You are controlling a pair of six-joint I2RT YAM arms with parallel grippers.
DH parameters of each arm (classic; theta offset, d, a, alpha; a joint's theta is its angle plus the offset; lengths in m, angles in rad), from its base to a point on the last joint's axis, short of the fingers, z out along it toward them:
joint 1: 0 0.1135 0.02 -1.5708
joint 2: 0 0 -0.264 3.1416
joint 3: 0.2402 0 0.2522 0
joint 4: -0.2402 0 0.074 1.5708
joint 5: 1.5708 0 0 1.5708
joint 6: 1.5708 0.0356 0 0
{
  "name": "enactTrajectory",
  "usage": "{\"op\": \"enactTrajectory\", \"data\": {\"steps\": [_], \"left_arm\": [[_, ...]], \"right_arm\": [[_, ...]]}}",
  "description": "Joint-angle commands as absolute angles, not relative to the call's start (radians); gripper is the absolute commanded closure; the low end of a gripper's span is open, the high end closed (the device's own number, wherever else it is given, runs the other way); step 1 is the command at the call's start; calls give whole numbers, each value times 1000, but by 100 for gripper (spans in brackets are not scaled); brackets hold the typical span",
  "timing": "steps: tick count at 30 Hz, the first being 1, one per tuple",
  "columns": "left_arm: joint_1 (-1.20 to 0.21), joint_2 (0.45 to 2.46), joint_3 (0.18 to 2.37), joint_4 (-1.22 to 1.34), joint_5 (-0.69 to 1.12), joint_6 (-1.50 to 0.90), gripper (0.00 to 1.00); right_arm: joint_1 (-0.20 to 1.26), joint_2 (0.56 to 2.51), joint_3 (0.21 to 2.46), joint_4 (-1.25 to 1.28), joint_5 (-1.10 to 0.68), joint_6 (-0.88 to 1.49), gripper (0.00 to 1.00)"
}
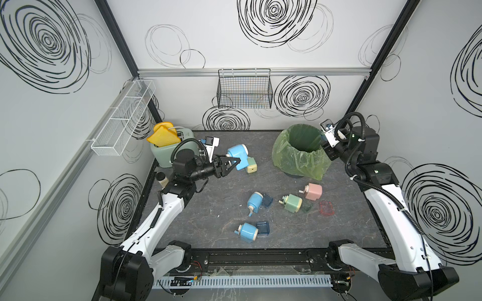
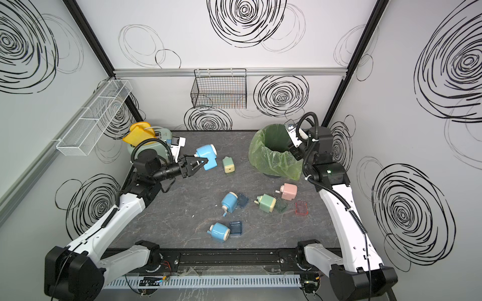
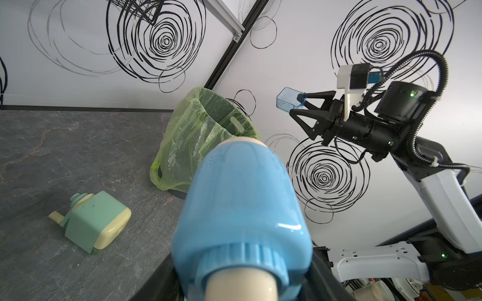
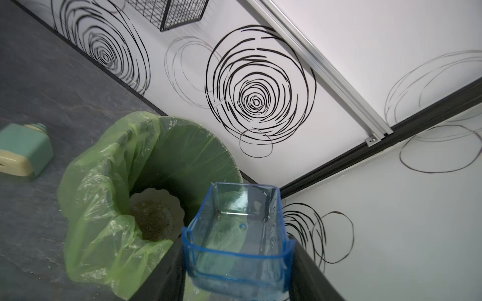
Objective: Take out the pencil sharpener tray and clean the shavings
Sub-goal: Pour the shavings into the trash bin, then place the pencil sharpener at the center of the board.
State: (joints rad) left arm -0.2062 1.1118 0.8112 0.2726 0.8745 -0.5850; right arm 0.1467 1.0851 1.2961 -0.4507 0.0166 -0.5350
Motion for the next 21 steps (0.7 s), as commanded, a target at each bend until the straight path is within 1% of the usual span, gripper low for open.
{"op": "enactTrajectory", "data": {"steps": [1, 3, 7, 10, 13, 16, 19, 21], "left_arm": [[-194, 1114, 813, 366, 896, -594, 62], [-196, 1114, 812, 398, 922, -607, 62], [-233, 1115, 776, 695, 1060, -767, 61], [-265, 1109, 786, 761, 1115, -792, 62], [-268, 1104, 806, 660, 1100, -716, 62], [-258, 1096, 821, 522, 1062, -636, 62], [-248, 1082, 815, 417, 1004, -576, 63], [-245, 1060, 809, 288, 914, -506, 63]], "right_arm": [[76, 1049, 1236, -368, -264, -374, 56], [43, 1012, 1195, -321, -405, -321, 57], [14, 917, 1067, -144, -728, -195, 57], [4, 888, 996, -33, -885, -72, 57], [4, 882, 930, 86, -1040, 71, 57], [16, 868, 860, 211, -1130, 187, 57], [71, 855, 814, 259, -1190, 218, 57], [138, 851, 797, 232, -1198, 188, 57]]}}
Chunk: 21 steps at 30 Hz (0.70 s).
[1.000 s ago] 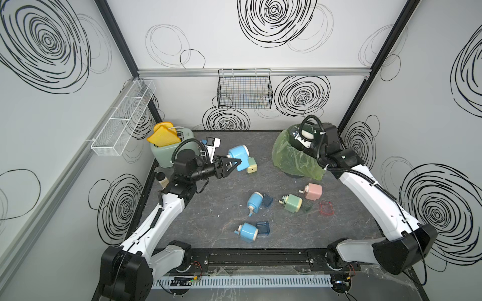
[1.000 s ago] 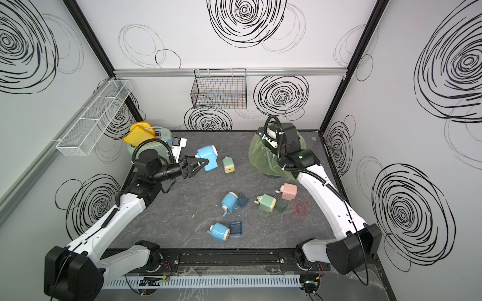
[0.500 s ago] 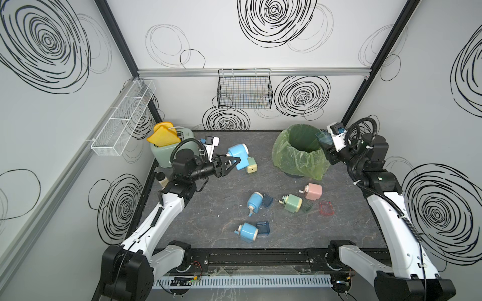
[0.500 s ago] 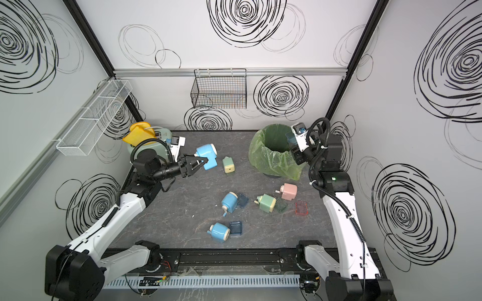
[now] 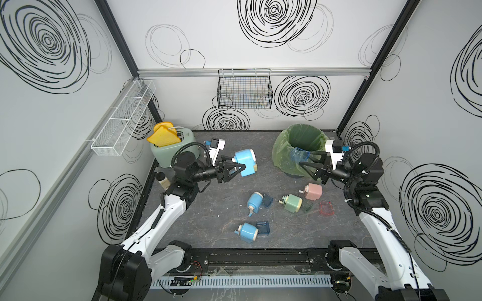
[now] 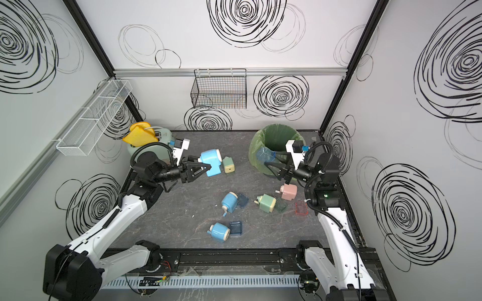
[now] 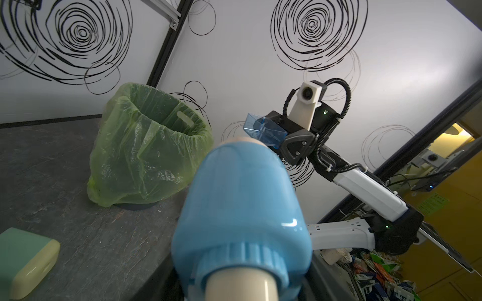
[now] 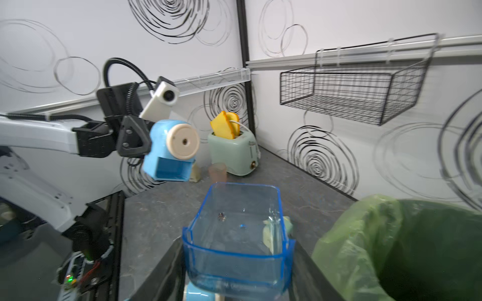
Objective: Take out the pencil sharpener tray and clean the shavings
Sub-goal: Place the pencil sharpener at the center of the board.
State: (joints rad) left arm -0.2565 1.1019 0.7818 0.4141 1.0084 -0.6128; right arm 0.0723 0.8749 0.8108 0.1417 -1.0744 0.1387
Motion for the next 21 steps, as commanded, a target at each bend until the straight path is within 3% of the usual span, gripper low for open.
{"op": "enactTrajectory", "data": {"steps": [1, 5, 12, 21], "left_arm": [[-246, 1047, 802, 231, 863, -477, 63], [-266, 954, 706, 86, 618, -438, 64], [-399, 715, 482, 78, 161, -507, 62], [-557, 722, 238, 395, -126, -549, 61]], "right_arm": [[172, 847, 787, 224, -1193, 175, 57], [316, 846, 738, 227, -1126, 138, 56], [447, 944, 665, 278, -1023, 125, 56], [618, 1207, 648, 414, -809, 54, 56]]}}
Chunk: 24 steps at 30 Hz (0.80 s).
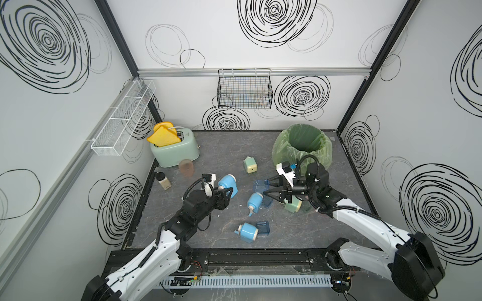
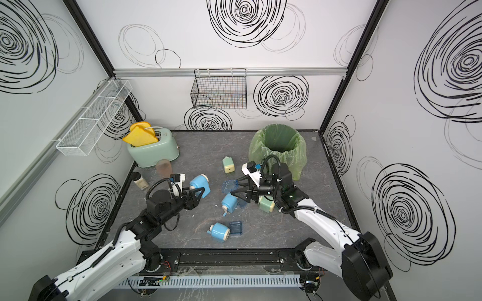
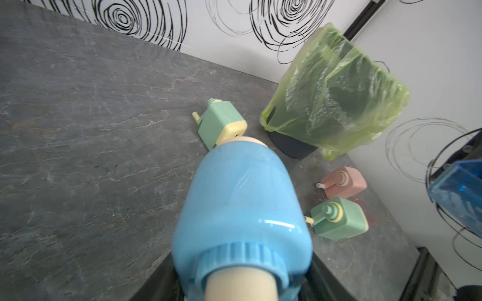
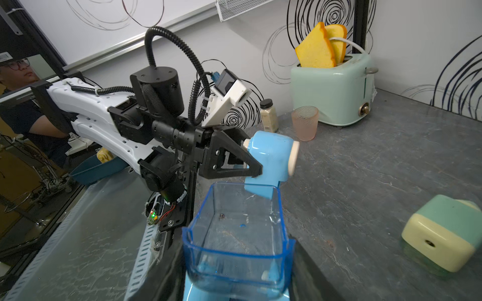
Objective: Take out the pencil sharpener tray and clean the shavings
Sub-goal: Place the pencil sharpener at the center of the board.
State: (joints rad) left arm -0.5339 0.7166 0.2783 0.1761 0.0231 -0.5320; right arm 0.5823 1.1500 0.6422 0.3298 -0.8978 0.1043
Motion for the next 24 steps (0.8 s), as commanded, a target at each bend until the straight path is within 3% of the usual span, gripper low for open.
{"op": "enactTrajectory", "data": {"steps": [1, 8, 14, 24], "left_arm": [[-564, 732, 222, 419, -141, -546, 61], [-573, 910, 209, 480, -344, -480, 61], [-553, 1053, 167, 663, -379, -477, 62], [-538, 1130, 215, 517, -442, -584, 57]], "right_arm": [[627, 1243, 659, 416, -800, 46, 56], [682, 1500, 797, 402, -739, 32, 57], [732, 1694, 1016, 203, -622, -32, 57], [732, 1915, 1242, 43, -547, -9, 56]]}}
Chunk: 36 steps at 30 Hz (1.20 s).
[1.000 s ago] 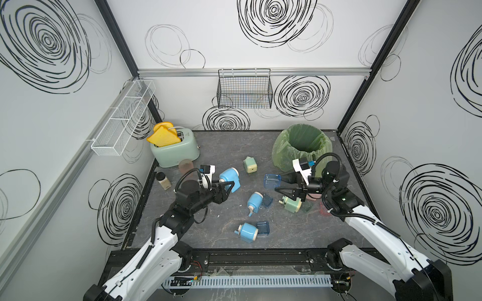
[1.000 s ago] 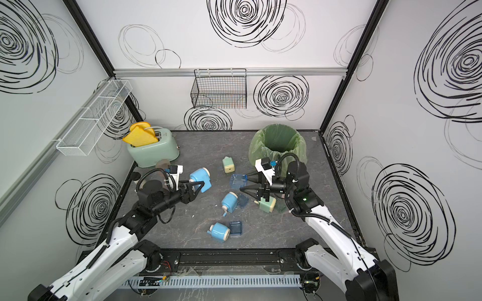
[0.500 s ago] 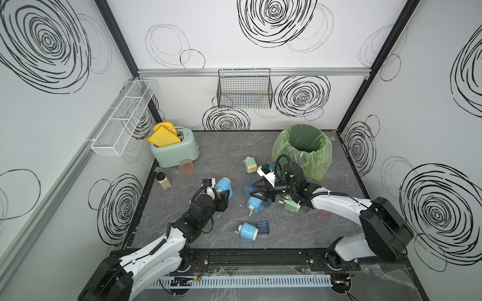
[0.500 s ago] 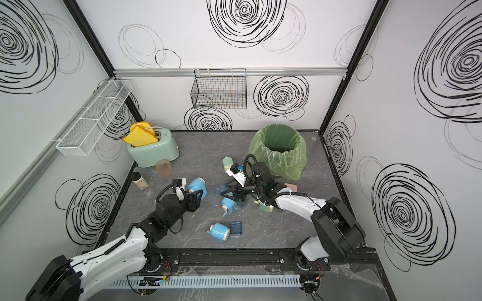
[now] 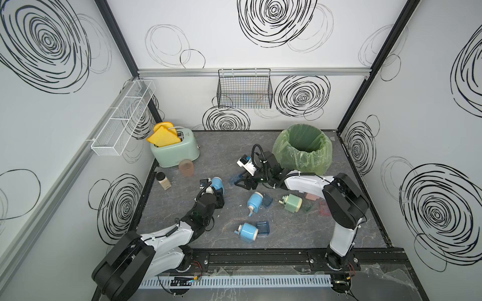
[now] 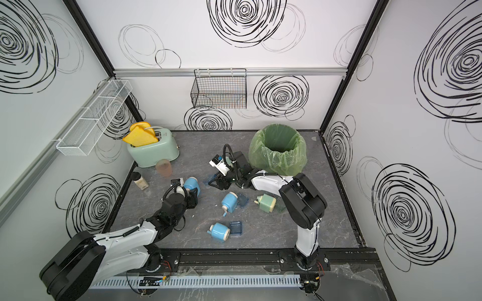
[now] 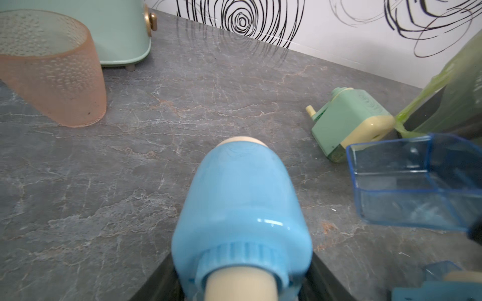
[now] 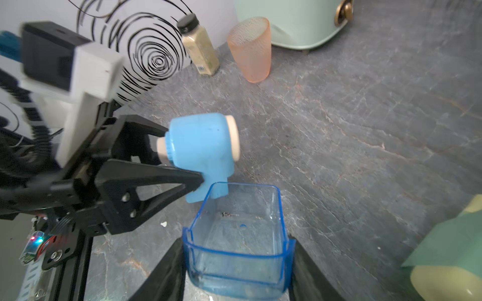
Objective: Take out the pencil sharpener tray and clean the shavings
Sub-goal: Place the pencil sharpener at the center of the board.
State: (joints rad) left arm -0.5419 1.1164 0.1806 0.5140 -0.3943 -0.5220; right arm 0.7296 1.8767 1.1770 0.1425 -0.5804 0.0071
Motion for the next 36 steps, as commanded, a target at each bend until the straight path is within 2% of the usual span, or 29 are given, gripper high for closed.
{"op": "enactTrajectory", "data": {"steps": [1, 10, 16, 21, 28, 36], "left_arm": [[-539, 1138, 212, 514, -439, -603, 57], [-590, 1190, 153, 559, -483, -688, 57], [-643, 1291, 157, 581, -479, -698, 51], [-695, 1378, 193, 568, -507, -715, 44], [-714, 1393, 187, 538, -502, -741, 34], [-722, 1420, 214, 496, -492, -747, 16]], "right_arm": [[732, 1930, 1258, 34, -543, -7, 56], [758, 2026, 1380, -33, -515, -36, 56], [775, 2086, 1438, -76, -499, -65, 56], [776, 2127, 1478, -119, -476, -89, 55], [778, 2141, 1493, -176, -430, -103, 54], [781, 2163, 1555, -294, -430, -133, 49]]}}
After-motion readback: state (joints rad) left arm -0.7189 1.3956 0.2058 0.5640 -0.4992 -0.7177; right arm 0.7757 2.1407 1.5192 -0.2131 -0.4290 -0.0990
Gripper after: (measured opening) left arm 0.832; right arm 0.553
